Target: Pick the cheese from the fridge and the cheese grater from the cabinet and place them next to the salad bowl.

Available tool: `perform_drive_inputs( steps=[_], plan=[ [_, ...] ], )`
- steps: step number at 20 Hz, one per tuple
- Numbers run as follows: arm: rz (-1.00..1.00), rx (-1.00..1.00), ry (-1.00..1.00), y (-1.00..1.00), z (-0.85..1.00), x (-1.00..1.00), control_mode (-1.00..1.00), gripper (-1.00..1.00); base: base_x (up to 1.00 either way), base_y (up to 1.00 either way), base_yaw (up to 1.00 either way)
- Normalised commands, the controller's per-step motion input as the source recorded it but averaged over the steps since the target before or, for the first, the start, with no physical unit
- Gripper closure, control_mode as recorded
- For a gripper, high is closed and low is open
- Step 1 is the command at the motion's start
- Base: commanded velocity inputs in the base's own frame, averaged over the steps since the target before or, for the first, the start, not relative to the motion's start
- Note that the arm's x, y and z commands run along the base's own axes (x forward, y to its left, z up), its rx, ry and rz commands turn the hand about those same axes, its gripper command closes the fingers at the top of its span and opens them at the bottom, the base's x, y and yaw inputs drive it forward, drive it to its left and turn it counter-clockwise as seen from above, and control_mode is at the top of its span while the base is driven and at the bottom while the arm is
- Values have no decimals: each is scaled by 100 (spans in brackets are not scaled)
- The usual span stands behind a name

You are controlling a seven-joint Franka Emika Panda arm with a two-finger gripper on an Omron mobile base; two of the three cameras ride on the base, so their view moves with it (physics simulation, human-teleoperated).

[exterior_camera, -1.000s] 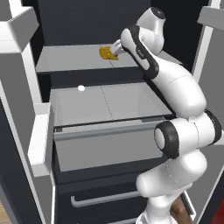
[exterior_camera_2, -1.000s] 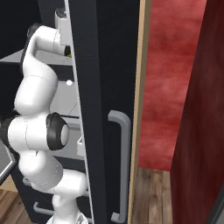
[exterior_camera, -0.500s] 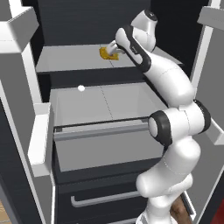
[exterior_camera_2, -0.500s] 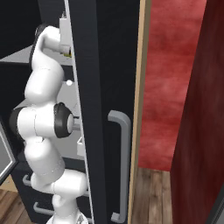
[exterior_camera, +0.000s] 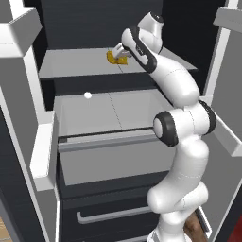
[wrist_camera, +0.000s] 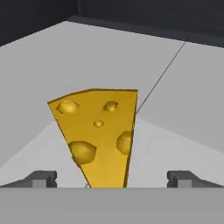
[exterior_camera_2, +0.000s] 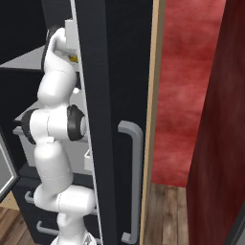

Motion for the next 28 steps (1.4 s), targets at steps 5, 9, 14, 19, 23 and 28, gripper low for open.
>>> perform_drive_inputs(
  steps=[5, 9, 14, 19, 23, 28],
  plan=[
    [0, 0, 4, 10, -1, 37, -100, -100, 0, 0, 0],
    [1, 0, 3, 13, -8, 6, -100, -100, 0, 0, 0],
    [4, 0, 0, 17, -12, 0, -100, -100, 0, 0, 0],
    [5, 0, 0, 21, -18, 0, -100, -100, 0, 0, 0],
    [5, 0, -4, 19, -25, -7, -100, -100, 0, 0, 0],
    [2, 0, -10, 25, -16, 0, -100, 100, 0, 0, 0]
  ],
)
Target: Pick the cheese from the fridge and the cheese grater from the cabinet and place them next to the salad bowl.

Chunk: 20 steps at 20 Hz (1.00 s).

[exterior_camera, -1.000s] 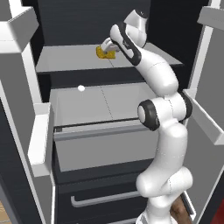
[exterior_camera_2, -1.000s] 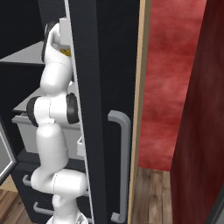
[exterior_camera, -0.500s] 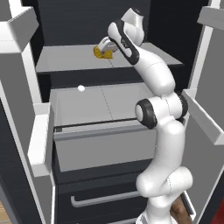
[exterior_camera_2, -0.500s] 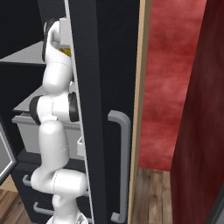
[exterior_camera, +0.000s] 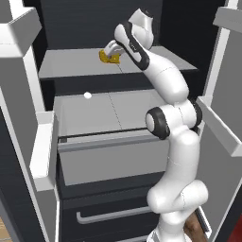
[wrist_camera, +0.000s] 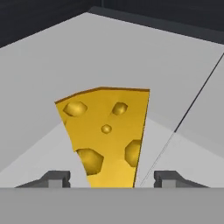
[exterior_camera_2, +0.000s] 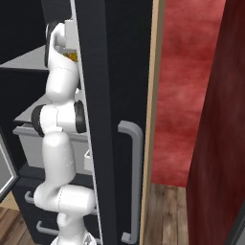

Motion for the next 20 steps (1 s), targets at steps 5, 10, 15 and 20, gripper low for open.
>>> perform_drive_inputs(
  steps=[5, 10, 15, 20],
  plan=[
    [1, 0, -6, 26, -28, -1, -100, 100, 0, 0, 0],
    [0, 0, -11, 20, -33, -27, -100, 100, 0, 0, 0],
    [0, 0, -11, 15, -27, -67, -100, 100, 0, 0, 0],
    [0, 0, -8, 11, -23, -73, -100, 100, 0, 0, 0]
  ],
)
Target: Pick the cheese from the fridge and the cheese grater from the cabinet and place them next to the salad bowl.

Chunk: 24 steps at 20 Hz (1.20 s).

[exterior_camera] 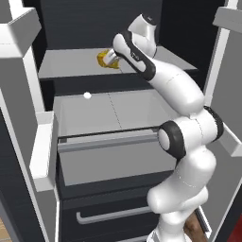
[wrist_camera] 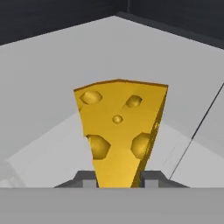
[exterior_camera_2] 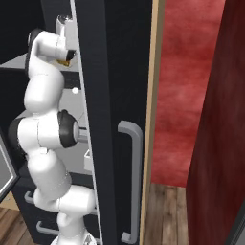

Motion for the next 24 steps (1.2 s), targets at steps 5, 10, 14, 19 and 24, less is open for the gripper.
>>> perform_drive_inputs(
  steps=[5, 10, 14, 19, 24],
  plan=[
    [-3, 3, -5, 5, -2, -78, -100, 100, 0, 0, 0],
    [-7, 0, 0, 3, 1, -81, -100, 100, 0, 0, 0],
    [-20, 2, 0, 0, 2, -80, -100, 100, 0, 0, 0],
    [-21, 4, 3, 0, 1, -75, -100, 100, 0, 0, 0],
    [-15, 8, 1, 0, 1, -82, -100, 100, 0, 0, 0]
  ],
)
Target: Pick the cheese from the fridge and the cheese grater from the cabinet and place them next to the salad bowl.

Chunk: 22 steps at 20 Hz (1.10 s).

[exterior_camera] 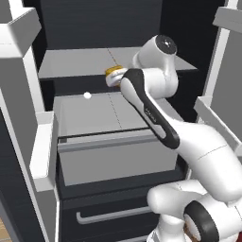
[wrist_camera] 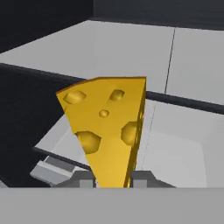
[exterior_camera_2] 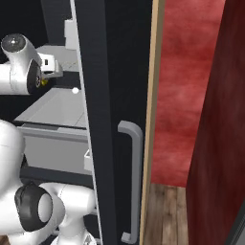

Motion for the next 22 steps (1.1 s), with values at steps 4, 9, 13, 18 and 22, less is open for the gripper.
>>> perform_drive_inputs(
  steps=[4, 9, 13, 18, 22],
  plan=[
    [-12, 10, 1, 0, 0, -85, -100, 100, 0, 0, 0],
    [-8, 12, 6, 0, -3, -83, -100, 100, 0, 0, 0],
    [-7, 10, 16, -1, -18, -71, -100, 100, 0, 0, 0],
    [-8, 3, 15, -2, -34, -65, -100, 100, 0, 0, 0],
    [-8, 0, 12, -12, -47, -53, -100, 100, 0, 0, 0]
  ],
)
